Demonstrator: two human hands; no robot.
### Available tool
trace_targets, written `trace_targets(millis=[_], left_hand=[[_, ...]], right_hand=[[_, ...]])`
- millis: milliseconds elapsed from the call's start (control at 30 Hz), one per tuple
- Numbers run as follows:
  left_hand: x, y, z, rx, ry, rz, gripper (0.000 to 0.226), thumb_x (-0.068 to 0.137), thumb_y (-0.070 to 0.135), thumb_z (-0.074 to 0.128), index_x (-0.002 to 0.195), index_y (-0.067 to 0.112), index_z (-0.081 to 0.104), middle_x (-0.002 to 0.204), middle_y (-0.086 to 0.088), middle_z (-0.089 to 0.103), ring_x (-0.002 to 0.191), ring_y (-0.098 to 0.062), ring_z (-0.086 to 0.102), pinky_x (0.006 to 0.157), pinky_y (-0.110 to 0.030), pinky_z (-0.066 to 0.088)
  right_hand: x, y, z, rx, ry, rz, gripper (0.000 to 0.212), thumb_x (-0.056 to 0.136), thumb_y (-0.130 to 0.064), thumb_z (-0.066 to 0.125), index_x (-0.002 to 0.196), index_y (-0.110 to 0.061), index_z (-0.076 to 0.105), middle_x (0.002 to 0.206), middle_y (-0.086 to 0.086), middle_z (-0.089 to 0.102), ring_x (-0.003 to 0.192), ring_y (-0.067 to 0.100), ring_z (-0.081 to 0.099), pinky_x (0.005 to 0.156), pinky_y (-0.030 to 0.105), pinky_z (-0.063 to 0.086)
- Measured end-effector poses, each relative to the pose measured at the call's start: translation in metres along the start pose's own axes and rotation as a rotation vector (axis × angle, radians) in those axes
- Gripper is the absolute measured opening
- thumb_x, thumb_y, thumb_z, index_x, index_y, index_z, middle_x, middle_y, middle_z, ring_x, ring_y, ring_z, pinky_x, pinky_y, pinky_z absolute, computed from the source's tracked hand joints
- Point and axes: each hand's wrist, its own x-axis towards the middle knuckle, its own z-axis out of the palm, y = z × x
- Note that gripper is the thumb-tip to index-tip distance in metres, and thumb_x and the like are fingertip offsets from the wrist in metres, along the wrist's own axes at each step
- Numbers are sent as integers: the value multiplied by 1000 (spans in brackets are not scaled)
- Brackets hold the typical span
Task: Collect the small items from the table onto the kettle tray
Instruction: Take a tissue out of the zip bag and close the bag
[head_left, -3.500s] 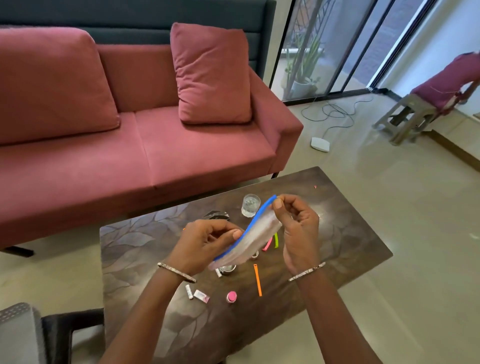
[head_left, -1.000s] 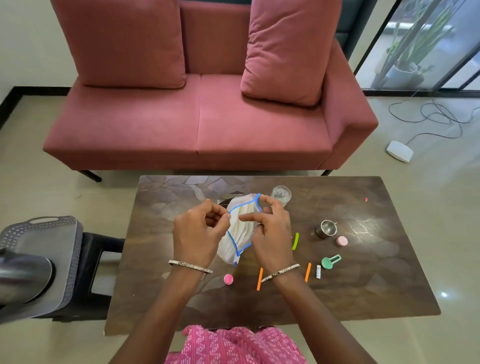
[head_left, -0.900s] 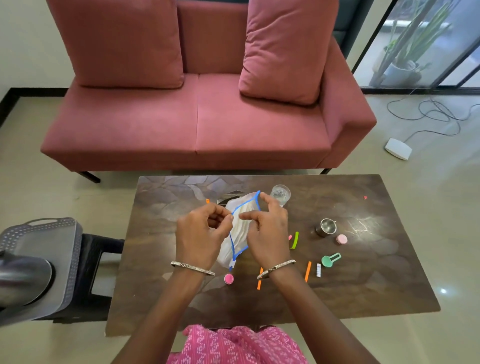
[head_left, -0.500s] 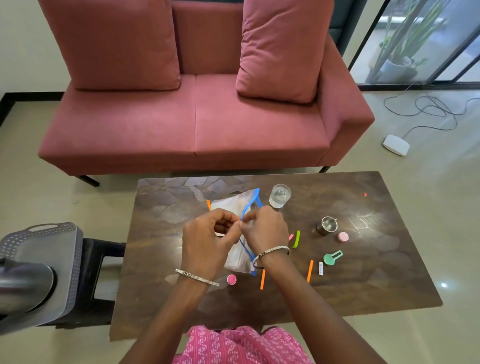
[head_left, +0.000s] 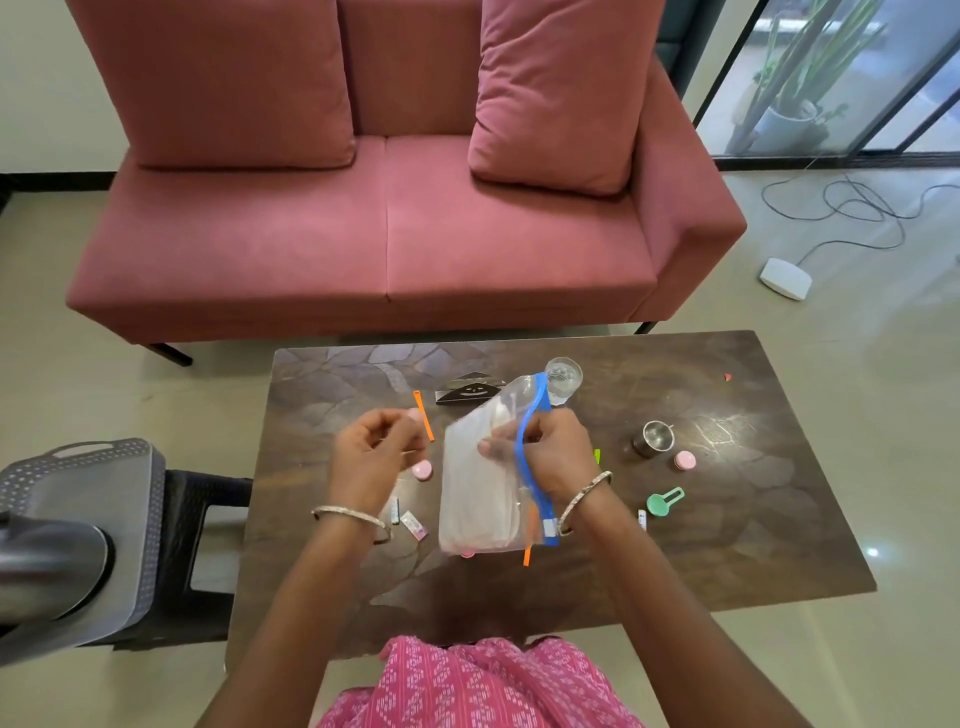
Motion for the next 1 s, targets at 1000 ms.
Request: trace_targets(millis=[1000], left_hand=[[33,-87,-34,-453,-272,-522,46,85,30,66,126,9,61,120,-13,68,107,-27,68,81,-48,58]], right_hand=[[-4,2,-62,479,29,35,7,88,-11,69,85,-4,68,82,10,73,71,19,68,66,31,58]])
